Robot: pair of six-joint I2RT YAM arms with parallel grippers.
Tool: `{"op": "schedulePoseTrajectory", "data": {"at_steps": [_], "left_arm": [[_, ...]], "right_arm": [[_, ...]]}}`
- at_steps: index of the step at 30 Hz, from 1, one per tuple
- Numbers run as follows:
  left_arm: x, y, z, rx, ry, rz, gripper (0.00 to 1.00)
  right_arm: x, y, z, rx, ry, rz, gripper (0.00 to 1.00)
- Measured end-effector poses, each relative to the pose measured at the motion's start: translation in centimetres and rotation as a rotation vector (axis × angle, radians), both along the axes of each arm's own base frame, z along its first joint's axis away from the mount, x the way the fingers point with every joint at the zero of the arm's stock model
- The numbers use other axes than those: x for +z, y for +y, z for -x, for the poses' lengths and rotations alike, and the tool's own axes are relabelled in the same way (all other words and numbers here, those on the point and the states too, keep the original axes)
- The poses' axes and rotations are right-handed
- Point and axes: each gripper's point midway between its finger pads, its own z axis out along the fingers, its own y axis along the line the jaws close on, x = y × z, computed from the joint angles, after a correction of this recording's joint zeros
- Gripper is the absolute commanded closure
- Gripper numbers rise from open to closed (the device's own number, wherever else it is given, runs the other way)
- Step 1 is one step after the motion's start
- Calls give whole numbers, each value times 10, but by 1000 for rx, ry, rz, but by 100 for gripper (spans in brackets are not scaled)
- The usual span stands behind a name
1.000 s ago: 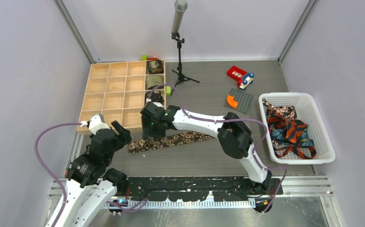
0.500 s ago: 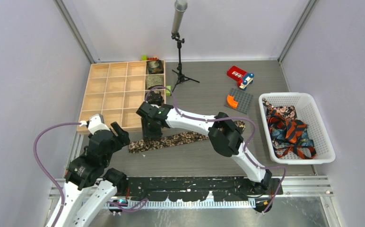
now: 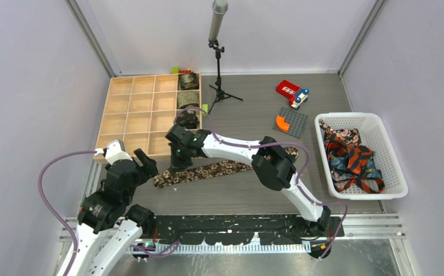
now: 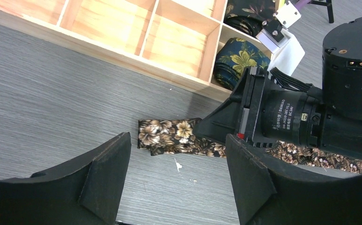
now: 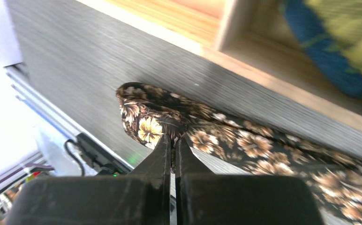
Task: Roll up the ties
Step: Roll the tie at the center of the board.
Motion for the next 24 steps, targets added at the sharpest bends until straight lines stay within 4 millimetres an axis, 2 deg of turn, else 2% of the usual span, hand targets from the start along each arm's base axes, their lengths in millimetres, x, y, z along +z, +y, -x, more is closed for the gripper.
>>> {"op": "schedulePoseTrajectory", "data": {"at_steps": [5, 9, 13, 15, 18, 20, 24], "left_arm": [[-3, 2, 2, 4, 13, -6, 26], [-4, 3, 5, 5, 27, -13, 28], [-1, 4, 6, 5, 35, -15, 34], [-1, 3, 6, 6, 43, -15, 39], [-7, -1, 4, -2, 81, -17, 43], [-12, -6, 3, -16, 114, -16, 50], [-21, -19, 1, -65, 172, 5, 64]], "right_arm": [[2, 27, 5, 12, -7, -187, 100], [-10, 39, 8, -1, -39, -309, 100], [-35, 31, 9, -40, -80, -370, 100], [-33, 25, 6, -61, -116, -390, 100], [-31, 6, 1, -96, -191, -388, 100], [-30, -4, -1, -105, -226, -377, 100], [-15, -9, -7, -100, -288, -381, 100]]}}
